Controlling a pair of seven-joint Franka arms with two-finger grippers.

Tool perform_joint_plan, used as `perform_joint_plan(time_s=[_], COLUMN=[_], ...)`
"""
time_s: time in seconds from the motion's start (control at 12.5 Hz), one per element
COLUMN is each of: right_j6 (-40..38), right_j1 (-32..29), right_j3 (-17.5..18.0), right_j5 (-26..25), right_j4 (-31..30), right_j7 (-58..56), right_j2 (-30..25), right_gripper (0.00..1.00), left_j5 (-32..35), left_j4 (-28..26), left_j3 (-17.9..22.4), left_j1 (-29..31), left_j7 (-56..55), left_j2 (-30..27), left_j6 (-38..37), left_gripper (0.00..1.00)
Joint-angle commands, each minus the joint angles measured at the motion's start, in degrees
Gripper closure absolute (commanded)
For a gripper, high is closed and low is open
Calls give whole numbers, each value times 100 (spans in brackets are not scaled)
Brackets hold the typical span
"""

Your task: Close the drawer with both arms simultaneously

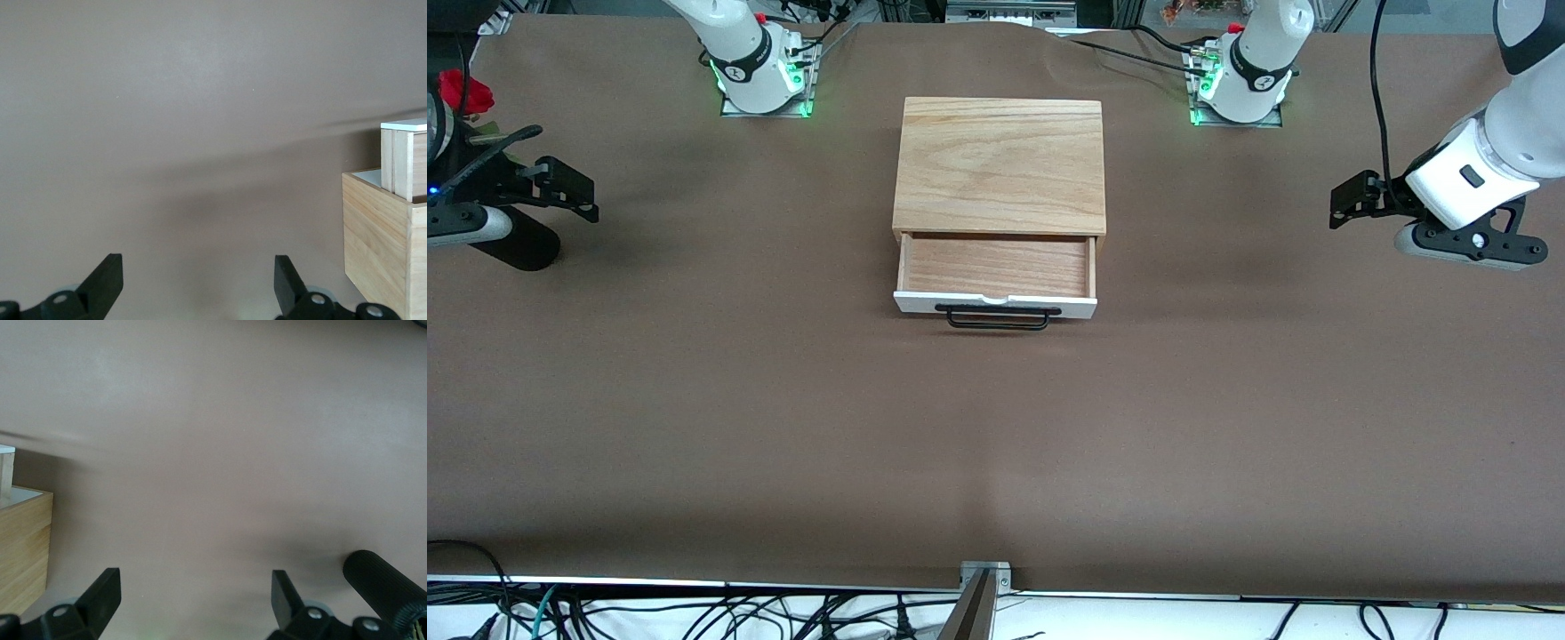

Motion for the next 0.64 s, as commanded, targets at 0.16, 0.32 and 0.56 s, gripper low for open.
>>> perform_joint_plan(time_s=[0.16, 0.32, 0.56], right_j6=[163, 339, 348], right_j1=[-42, -42, -42], right_j3=[49, 49, 49], right_j5=[-9, 26, 43], right_j4=[-101, -101, -101], right_j7=[41, 50, 163], right_j2=[-117, -100, -99], right_gripper=[0, 0, 0], left_j5=[153, 144, 144], left_j4=[145, 145, 180], left_j3=[-30, -12, -4], left_j1=[-28, -2, 16], left_j7=[14, -4, 5], left_j2=[32, 49, 67], left_j6=[-76, -76, -76], left_gripper=[0, 0, 0])
